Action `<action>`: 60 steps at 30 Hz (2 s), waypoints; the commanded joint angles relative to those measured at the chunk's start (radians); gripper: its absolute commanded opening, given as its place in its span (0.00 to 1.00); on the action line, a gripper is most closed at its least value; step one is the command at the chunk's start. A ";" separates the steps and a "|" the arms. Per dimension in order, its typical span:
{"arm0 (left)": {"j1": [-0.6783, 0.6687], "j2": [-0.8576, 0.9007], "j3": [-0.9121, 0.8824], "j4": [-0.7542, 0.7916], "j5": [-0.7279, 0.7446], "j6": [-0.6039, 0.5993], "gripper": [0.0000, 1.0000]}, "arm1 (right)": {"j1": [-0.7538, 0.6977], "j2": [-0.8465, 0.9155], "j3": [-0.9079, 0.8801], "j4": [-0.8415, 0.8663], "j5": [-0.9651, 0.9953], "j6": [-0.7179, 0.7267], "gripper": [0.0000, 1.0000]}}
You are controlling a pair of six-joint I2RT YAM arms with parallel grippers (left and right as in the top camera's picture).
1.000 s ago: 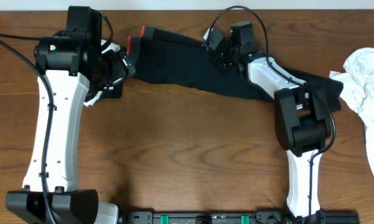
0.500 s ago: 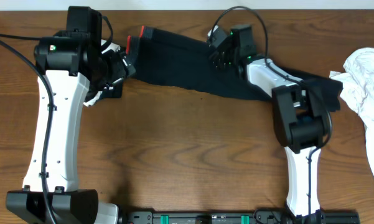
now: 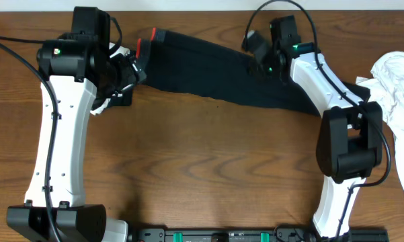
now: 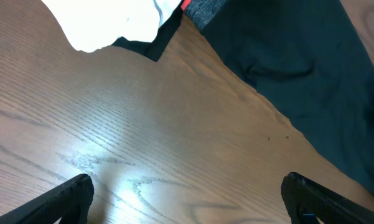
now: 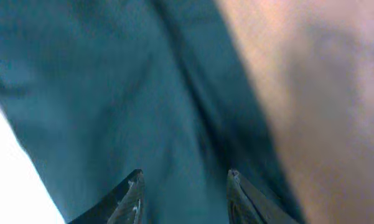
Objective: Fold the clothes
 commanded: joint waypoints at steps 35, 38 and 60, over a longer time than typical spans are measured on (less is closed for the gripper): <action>0.002 0.001 0.012 -0.005 -0.008 0.002 0.98 | -0.060 0.095 -0.005 0.051 -0.068 -0.114 0.35; 0.002 0.001 0.012 -0.005 -0.008 0.002 0.98 | -0.060 0.095 -0.005 0.053 -0.068 -0.114 0.25; 0.002 0.001 0.012 -0.005 -0.008 0.002 0.98 | -0.081 0.095 -0.009 0.171 0.003 -0.090 0.01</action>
